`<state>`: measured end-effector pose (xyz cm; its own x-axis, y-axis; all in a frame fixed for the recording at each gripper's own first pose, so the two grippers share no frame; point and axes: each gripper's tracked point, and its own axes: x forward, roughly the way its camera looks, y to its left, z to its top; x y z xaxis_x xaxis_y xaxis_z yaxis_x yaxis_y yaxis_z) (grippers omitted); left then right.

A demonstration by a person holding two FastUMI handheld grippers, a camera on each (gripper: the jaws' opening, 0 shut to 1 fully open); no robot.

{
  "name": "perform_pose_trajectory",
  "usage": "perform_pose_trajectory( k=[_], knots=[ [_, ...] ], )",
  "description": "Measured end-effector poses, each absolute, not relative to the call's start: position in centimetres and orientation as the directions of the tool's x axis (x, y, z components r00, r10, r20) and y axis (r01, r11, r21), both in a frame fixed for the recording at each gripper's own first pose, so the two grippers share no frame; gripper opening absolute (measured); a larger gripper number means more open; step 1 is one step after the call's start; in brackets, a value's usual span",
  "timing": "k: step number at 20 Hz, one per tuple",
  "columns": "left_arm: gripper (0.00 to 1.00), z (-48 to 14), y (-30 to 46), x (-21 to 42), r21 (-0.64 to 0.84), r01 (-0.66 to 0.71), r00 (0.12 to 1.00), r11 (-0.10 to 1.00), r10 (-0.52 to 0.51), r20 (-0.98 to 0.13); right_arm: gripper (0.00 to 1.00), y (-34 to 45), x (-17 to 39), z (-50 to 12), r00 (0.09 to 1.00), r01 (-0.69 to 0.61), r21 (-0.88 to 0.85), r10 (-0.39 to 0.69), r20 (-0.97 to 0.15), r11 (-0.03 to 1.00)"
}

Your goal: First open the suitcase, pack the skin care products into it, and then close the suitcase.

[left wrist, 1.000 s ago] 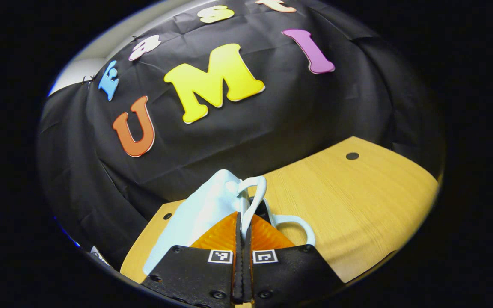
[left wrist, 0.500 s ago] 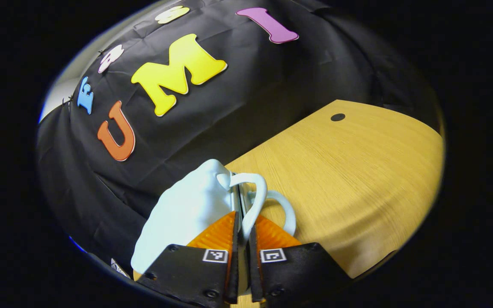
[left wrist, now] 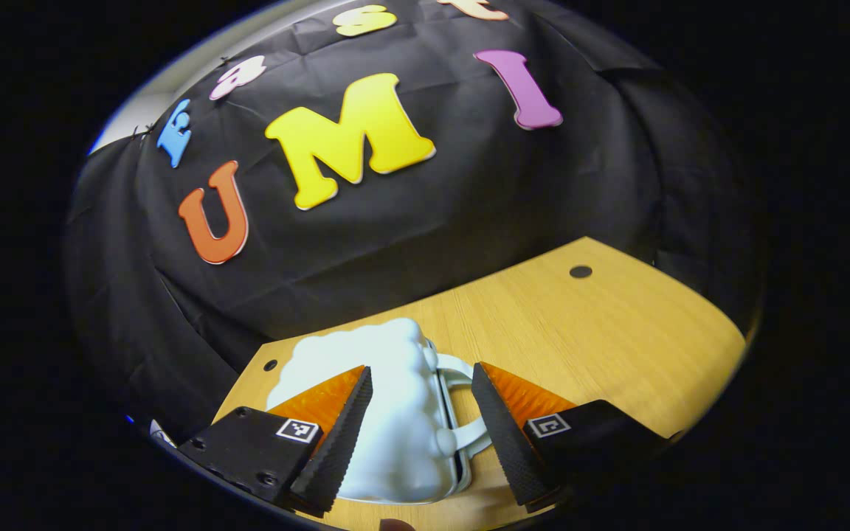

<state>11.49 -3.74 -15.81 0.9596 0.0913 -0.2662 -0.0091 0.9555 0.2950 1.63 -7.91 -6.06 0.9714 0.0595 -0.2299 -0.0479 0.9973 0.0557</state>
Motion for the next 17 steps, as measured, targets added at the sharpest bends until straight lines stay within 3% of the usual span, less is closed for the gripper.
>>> perform_pose_trajectory(
  k=[8, 17],
  knots=[
    [0.90, -2.2, 6.1, 5.3, 0.218, -0.120, 0.985, 0.969, 0.144, -0.098, 0.80, 0.7, 3.7, -2.6, 0.988, -0.057, 0.135, 0.076, -0.136, 0.989],
    [0.93, 2.4, 11.0, 2.2, 0.127, -0.106, 0.994, 0.986, 0.102, 0.039, 0.80, 12.0, 3.5, -0.5, 0.986, -0.143, 0.083, 0.149, -0.077, 0.986]
  ],
)
